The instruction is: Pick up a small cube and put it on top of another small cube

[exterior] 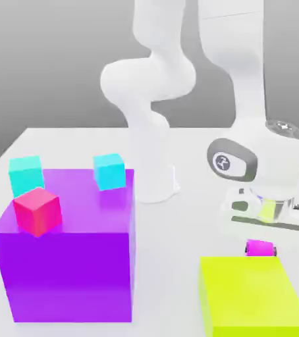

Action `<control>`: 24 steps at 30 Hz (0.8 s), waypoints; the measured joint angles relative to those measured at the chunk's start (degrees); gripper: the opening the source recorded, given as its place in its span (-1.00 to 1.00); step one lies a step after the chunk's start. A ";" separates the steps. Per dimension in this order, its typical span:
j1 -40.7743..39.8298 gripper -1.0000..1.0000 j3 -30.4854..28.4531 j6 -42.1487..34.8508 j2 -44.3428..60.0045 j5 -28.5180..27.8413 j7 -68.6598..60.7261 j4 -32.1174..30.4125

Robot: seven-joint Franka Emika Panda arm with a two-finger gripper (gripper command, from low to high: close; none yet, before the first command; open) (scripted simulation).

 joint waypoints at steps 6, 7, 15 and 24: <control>-4.81 -1.00 6.64 -5.37 -7.05 7.89 -6.03 -1.69; -5.43 -1.00 7.91 -6.91 -9.17 10.72 -8.11 -2.15; -17.82 -1.00 4.30 -22.18 -18.42 19.92 -26.79 4.50; -30.22 -1.00 -5.12 -40.42 -25.38 21.07 -45.65 15.81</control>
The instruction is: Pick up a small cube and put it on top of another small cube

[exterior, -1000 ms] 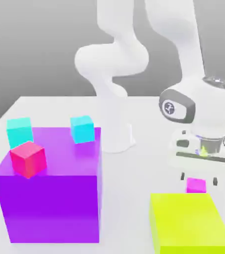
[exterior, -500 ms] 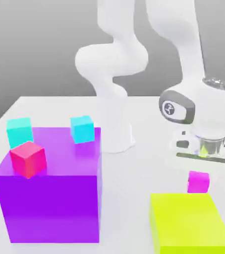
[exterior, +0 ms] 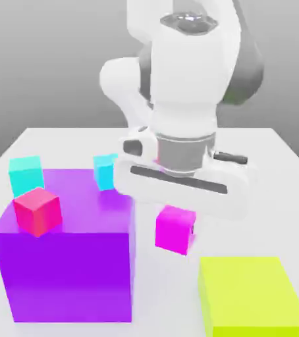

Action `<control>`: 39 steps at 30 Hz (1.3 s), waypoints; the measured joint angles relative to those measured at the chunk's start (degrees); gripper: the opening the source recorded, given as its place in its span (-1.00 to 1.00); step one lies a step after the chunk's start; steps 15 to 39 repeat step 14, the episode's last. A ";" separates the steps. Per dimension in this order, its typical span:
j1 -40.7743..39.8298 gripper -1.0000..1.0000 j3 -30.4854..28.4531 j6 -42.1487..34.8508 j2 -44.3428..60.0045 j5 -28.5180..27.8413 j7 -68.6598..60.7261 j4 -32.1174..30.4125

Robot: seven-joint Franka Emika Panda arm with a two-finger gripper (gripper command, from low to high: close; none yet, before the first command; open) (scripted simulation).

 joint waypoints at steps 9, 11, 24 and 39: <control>-8.49 -1.00 -10.60 -10.42 -3.77 -1.15 -13.68 6.55; -8.73 1.00 -10.83 -6.43 -2.16 -1.04 -14.07 4.16; -8.73 1.00 -10.83 -6.43 -2.16 -1.04 -14.07 4.16; -8.73 1.00 -10.83 -6.43 -2.16 -1.04 -14.07 4.16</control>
